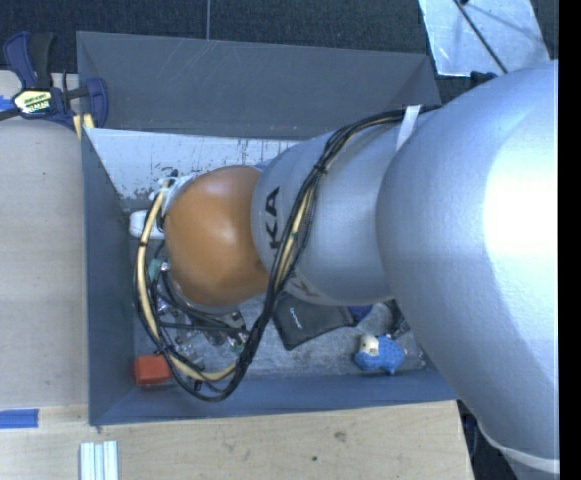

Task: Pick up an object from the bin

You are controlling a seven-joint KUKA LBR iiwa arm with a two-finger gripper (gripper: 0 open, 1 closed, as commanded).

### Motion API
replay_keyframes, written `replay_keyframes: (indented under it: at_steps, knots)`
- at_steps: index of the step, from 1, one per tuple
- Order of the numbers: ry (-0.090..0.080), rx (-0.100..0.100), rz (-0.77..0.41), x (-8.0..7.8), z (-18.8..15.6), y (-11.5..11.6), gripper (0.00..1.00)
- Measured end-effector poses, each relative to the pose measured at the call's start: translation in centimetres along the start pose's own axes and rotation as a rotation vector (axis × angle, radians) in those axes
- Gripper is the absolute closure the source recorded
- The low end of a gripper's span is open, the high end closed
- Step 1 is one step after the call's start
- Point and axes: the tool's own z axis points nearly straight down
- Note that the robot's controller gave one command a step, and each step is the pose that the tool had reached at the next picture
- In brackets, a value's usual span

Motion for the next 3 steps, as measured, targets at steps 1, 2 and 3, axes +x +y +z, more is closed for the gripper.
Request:
replay_keyframes:
  at_steps: [1, 2, 3]
  knots:
    - [0.004, 0.004, 0.007, -0.1, 3.5, -0.4, 0.0]
    - [0.002, 0.003, 0.009, -0.2, 3.3, -0.3, 1.0]
    - [-0.006, 0.004, 0.027, -1.3, -13.1, -1.0, 1.0]
